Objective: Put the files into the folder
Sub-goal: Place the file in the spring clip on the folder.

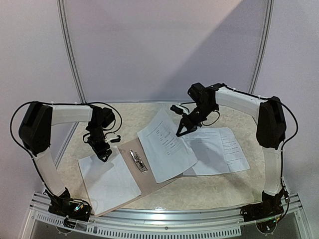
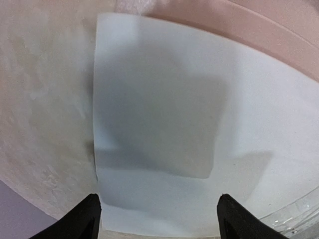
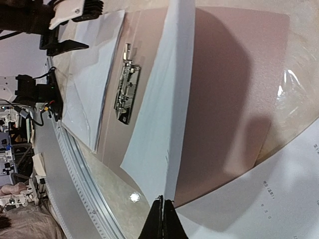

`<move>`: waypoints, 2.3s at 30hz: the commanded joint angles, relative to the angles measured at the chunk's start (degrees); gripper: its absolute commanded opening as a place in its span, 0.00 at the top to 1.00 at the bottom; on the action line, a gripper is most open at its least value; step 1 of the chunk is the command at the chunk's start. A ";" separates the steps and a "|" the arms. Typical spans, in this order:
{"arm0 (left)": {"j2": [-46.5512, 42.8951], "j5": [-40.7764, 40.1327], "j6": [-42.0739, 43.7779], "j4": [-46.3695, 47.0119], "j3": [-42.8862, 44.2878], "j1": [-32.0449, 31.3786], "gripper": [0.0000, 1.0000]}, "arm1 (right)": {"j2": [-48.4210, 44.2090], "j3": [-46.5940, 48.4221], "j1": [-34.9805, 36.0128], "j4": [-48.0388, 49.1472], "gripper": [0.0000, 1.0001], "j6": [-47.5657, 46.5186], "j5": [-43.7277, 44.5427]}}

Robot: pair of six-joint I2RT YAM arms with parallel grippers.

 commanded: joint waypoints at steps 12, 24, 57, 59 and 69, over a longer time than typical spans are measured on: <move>0.52 1.00 0.62 0.73 -0.30 0.51 0.18 | 1.09 -2.01 3.13 6.12 1.00 1.06 -5.15; 0.53 1.05 0.76 0.79 -0.54 0.49 0.18 | 10.79 8.33 3.59 -2.99 1.00 -2.36 -2.56; 0.59 1.35 0.89 0.17 -0.30 0.37 0.18 | 14.71 11.72 3.93 -0.64 0.96 1.73 6.15; 0.54 1.36 0.85 0.07 -0.31 0.37 0.18 | 14.89 11.89 3.91 -0.46 0.95 1.76 6.30; 0.32 1.63 1.04 -0.27 -0.31 0.39 0.18 | 13.70 12.85 3.91 -1.02 0.61 4.51 10.84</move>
